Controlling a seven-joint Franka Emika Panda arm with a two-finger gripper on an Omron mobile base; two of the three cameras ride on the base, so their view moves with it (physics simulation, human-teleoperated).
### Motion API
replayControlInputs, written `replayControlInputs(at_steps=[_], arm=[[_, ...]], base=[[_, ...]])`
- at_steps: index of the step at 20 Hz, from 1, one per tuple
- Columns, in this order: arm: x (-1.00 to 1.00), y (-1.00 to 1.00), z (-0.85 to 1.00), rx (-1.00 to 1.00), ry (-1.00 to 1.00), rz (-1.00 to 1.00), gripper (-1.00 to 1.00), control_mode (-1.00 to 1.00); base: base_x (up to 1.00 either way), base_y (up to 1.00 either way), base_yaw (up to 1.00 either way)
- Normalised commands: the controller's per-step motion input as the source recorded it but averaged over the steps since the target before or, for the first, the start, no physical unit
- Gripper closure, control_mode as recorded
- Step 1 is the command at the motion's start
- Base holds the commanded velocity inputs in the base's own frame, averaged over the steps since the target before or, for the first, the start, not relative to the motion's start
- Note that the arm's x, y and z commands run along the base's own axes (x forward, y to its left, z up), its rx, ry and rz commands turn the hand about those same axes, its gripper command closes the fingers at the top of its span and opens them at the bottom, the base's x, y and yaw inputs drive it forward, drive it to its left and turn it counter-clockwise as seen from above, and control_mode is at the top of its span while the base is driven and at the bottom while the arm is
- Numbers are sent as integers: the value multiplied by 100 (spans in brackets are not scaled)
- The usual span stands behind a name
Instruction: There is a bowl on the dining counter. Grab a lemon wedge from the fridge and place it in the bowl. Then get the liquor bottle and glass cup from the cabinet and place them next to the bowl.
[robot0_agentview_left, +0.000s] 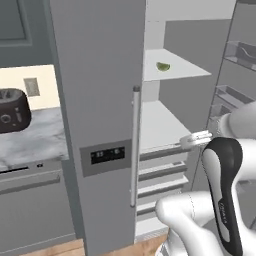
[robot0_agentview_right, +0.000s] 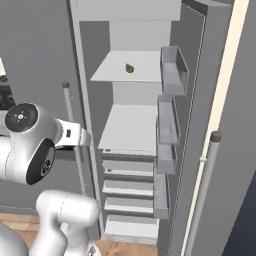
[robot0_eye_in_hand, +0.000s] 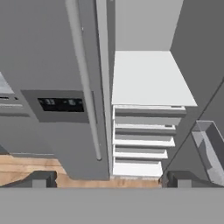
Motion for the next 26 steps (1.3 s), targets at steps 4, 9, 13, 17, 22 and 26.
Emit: replayControlInputs(at_steps=[4,9,13,17,22,26], arm=[[0,0,0,0,0,0,-100,100],[0,0,0,0,0,0,-100,100],[0,0,0,0,0,0,-100,100],[0,0,0,0,0,0,-100,100],[0,0,0,0,0,0,-100,100],[0,0,0,0,0,0,-100,100]], base=[[39,0,-40],[57,20,-30],[64,24,-16],[46,0,-5],[32,-19,0],[33,-31,0]])
